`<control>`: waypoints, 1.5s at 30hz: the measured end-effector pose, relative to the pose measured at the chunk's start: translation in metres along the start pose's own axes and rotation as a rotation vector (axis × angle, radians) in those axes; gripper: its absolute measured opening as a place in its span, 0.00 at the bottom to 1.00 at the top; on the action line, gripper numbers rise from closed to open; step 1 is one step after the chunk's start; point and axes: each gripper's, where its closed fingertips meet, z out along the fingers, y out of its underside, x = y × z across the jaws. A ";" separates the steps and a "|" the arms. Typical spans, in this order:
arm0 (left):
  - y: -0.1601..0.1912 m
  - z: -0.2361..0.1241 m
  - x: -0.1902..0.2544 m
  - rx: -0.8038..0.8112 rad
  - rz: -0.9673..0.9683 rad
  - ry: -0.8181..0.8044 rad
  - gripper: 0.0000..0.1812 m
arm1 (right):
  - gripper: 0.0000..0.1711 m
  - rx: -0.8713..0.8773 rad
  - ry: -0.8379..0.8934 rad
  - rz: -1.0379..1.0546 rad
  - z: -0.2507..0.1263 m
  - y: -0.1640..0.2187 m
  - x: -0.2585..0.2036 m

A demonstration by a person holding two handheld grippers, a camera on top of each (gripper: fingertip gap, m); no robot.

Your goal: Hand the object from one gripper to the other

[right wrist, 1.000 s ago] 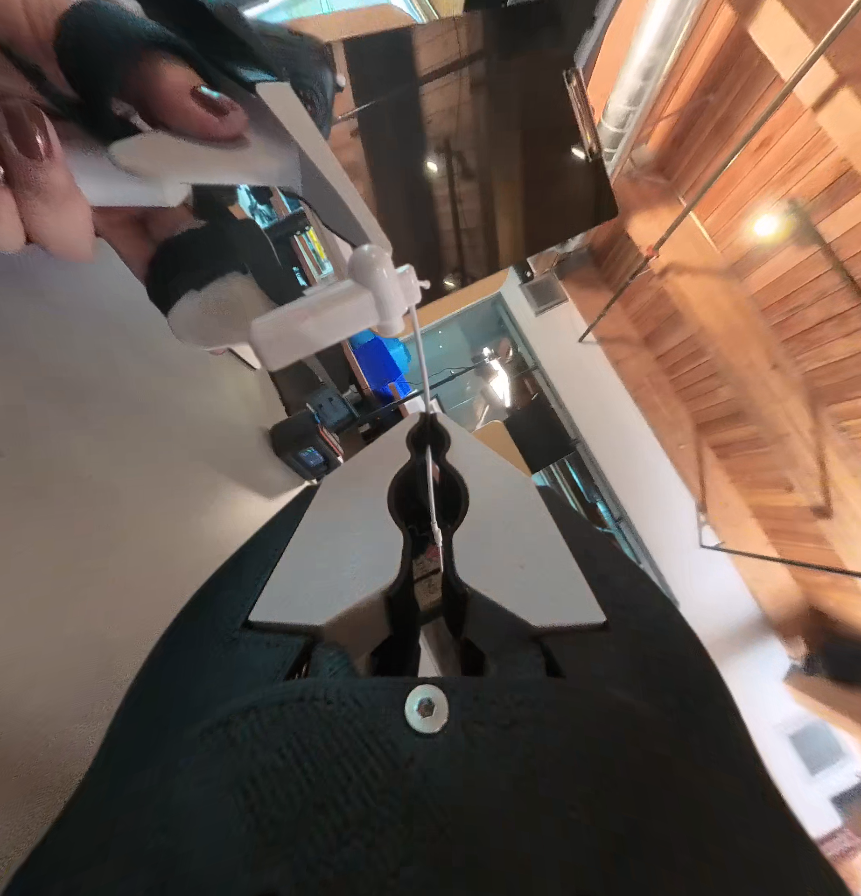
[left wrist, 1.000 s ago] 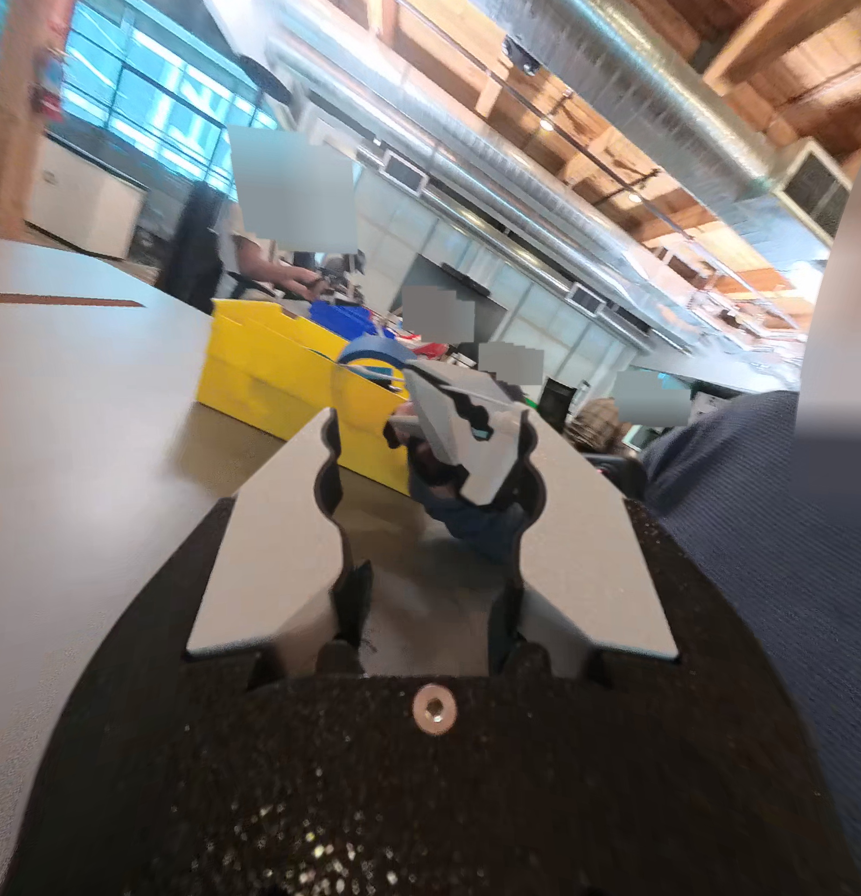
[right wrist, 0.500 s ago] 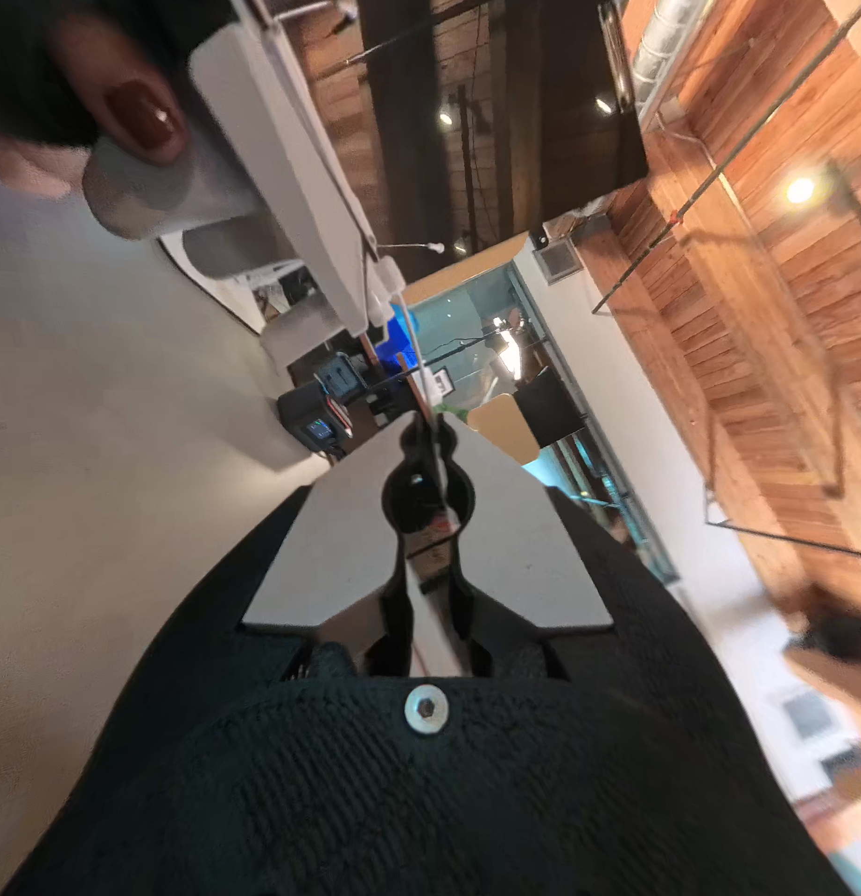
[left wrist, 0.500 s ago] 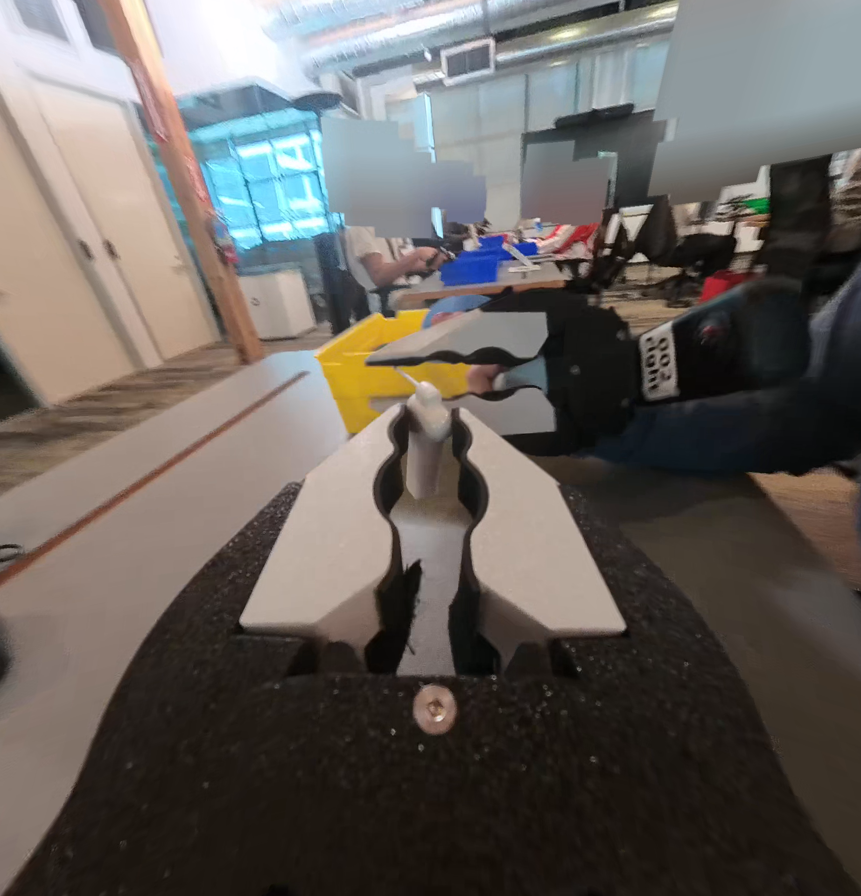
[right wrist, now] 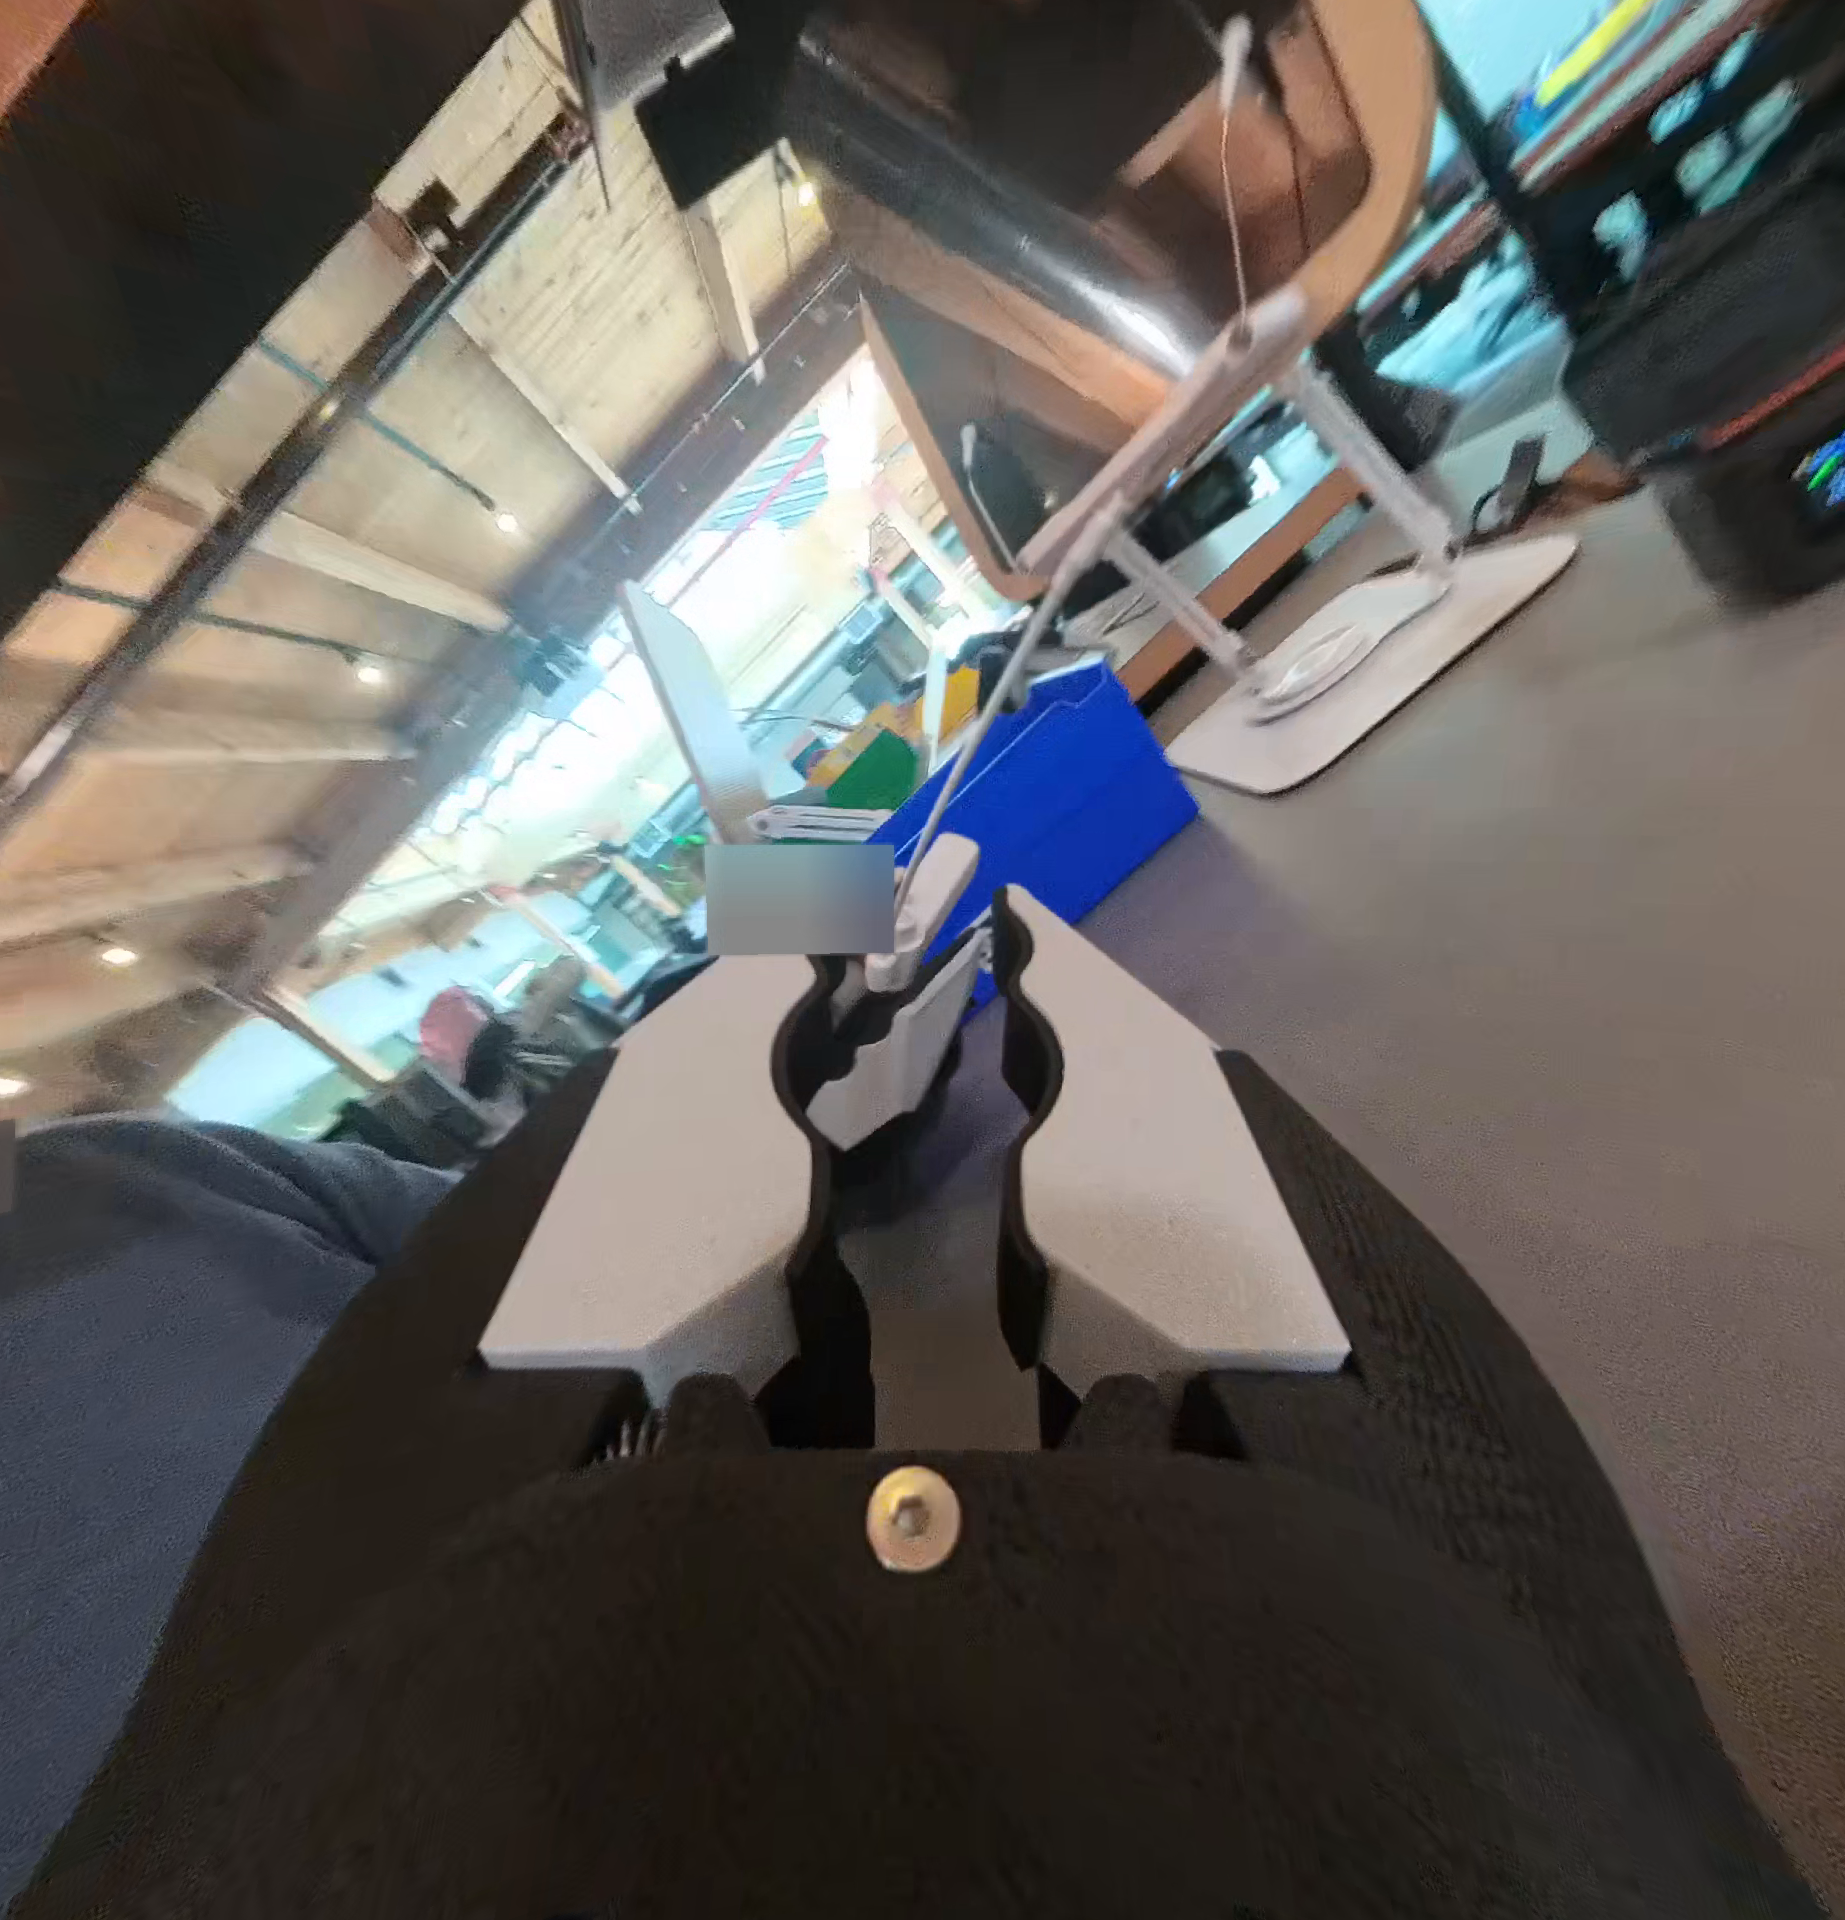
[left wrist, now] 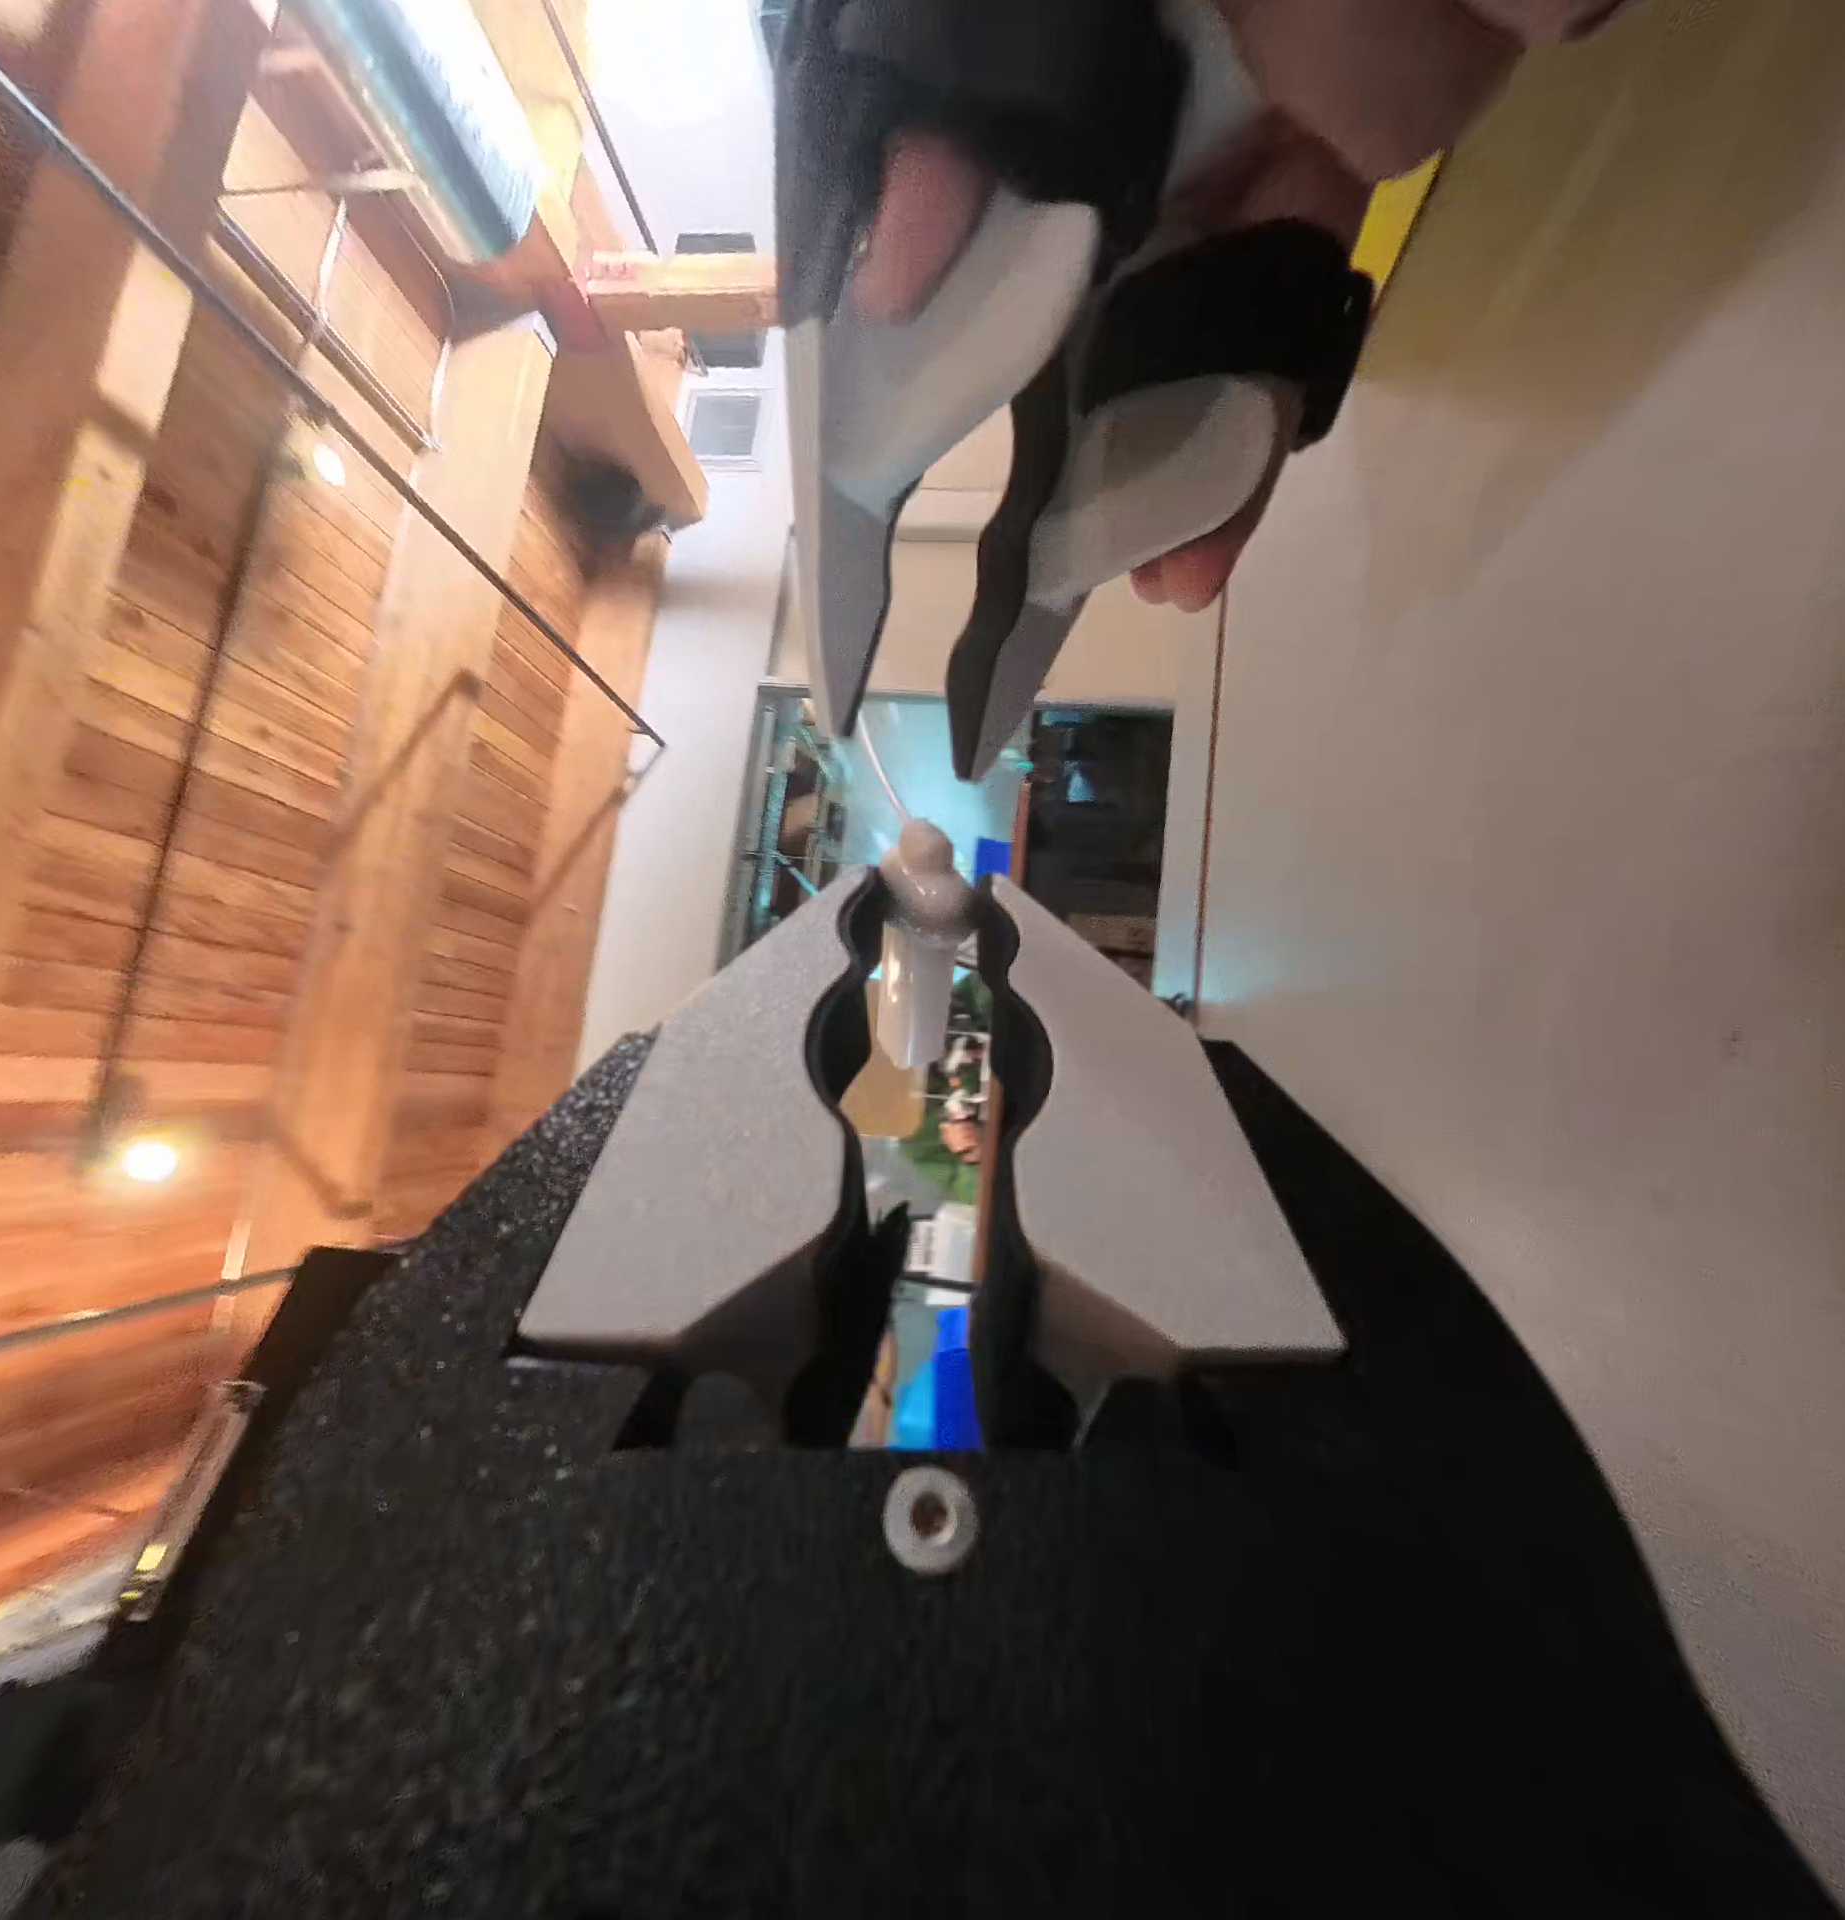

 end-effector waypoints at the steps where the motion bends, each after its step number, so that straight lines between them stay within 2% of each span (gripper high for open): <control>1: 0.000 0.000 0.000 -0.006 0.038 -0.009 0.08 | 0.15 -0.016 -0.020 0.042 0.002 0.004 -0.001; 6: -0.006 0.000 0.003 0.006 0.159 -0.024 0.08 | 0.12 -0.018 -0.071 0.141 0.008 0.012 -0.005; 7: -0.008 0.000 0.004 0.009 0.174 -0.025 0.08 | 0.10 -0.017 -0.070 0.141 0.009 0.013 -0.005; 9: -0.009 0.000 0.005 0.010 0.161 -0.024 0.08 | 0.00 -0.007 -0.056 0.119 0.008 0.012 -0.004; 10: -0.008 0.001 0.006 0.008 0.133 -0.014 0.08 | 0.00 -0.006 -0.041 0.087 0.008 0.011 -0.003; 13: -0.005 0.004 0.005 0.007 -0.070 0.011 0.08 | 0.00 -0.004 0.036 -0.063 0.007 0.008 -0.002; 19: 0.016 0.010 -0.004 0.000 -0.622 0.047 0.31 | 0.00 -0.010 0.228 -0.474 -0.001 -0.010 -0.010; 22: 0.027 0.010 -0.002 0.026 -0.777 0.042 0.32 | 0.00 -0.002 0.322 -0.662 -0.012 -0.029 -0.025; 26: 0.046 0.012 0.002 -0.012 -0.901 0.034 0.30 | 0.00 0.075 0.549 -0.880 -0.054 -0.077 -0.055; 30: 0.060 0.013 0.004 -0.029 -1.012 0.032 0.28 | 0.00 0.119 0.894 -0.996 -0.125 -0.128 -0.068; 33: 0.068 0.015 0.007 -0.043 -1.087 0.045 0.28 | 0.00 0.066 1.172 -0.954 -0.182 -0.152 -0.050; 36: 0.072 0.016 0.009 -0.050 -1.151 0.058 0.29 | 0.00 -0.001 1.339 -0.817 -0.222 -0.160 -0.019; 38: 0.074 0.017 0.010 -0.050 -1.184 0.062 0.29 | 0.23 -0.039 1.418 -0.750 -0.240 -0.160 -0.003; 39: 0.074 0.017 0.010 -0.049 -1.195 0.064 0.29 | 0.30 -0.059 1.447 -0.723 -0.245 -0.157 0.001; 43: 0.073 0.018 0.013 -0.049 -1.206 0.084 0.29 | 0.33 -0.092 1.621 -0.717 -0.263 -0.153 -0.006; 45: 0.070 0.019 0.014 -0.045 -1.201 0.093 0.29 | 0.32 -0.080 1.654 -0.760 -0.254 -0.152 -0.017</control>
